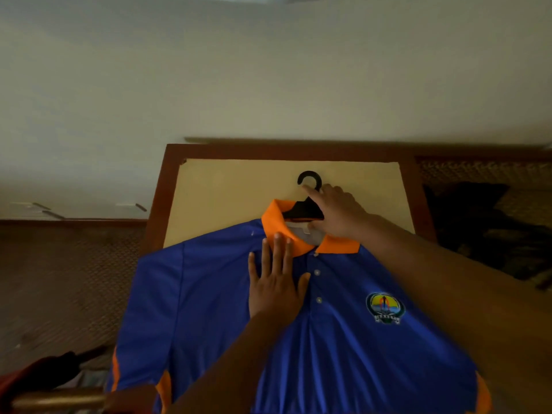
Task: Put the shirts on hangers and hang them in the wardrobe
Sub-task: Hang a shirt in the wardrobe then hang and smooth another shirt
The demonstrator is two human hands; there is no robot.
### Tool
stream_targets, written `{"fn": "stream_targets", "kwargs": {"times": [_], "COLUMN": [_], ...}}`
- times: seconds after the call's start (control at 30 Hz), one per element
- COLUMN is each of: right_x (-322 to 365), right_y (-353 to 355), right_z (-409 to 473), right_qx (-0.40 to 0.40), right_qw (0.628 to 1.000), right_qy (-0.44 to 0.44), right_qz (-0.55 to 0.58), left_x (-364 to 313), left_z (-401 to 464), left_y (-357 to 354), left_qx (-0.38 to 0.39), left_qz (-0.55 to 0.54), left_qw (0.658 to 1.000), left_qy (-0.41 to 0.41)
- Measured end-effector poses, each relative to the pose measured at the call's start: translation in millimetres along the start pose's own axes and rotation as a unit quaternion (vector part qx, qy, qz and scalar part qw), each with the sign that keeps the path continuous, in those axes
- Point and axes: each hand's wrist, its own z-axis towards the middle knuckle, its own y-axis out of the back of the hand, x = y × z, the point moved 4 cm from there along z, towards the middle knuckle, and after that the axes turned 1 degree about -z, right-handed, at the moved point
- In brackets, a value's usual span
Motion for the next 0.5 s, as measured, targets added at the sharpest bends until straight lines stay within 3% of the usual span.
{"fn": "stream_targets", "kwargs": {"times": [0.17, 0.5], "right_x": [-3.8, -1.4], "right_y": [18.3, 19.2], "right_z": [24.1, 49.5], "right_qx": [0.002, -0.082], "right_qw": [0.995, 0.996], "right_qy": [0.087, 0.018], "right_qz": [-0.055, -0.022], "left_x": [4.6, 24.7], "left_z": [8.8, 55.3], "left_y": [-0.2, 11.3], "left_qx": [-0.008, 0.033], "left_qz": [0.011, 0.037], "left_qw": [1.000, 0.999], "left_qy": [0.008, 0.012]}}
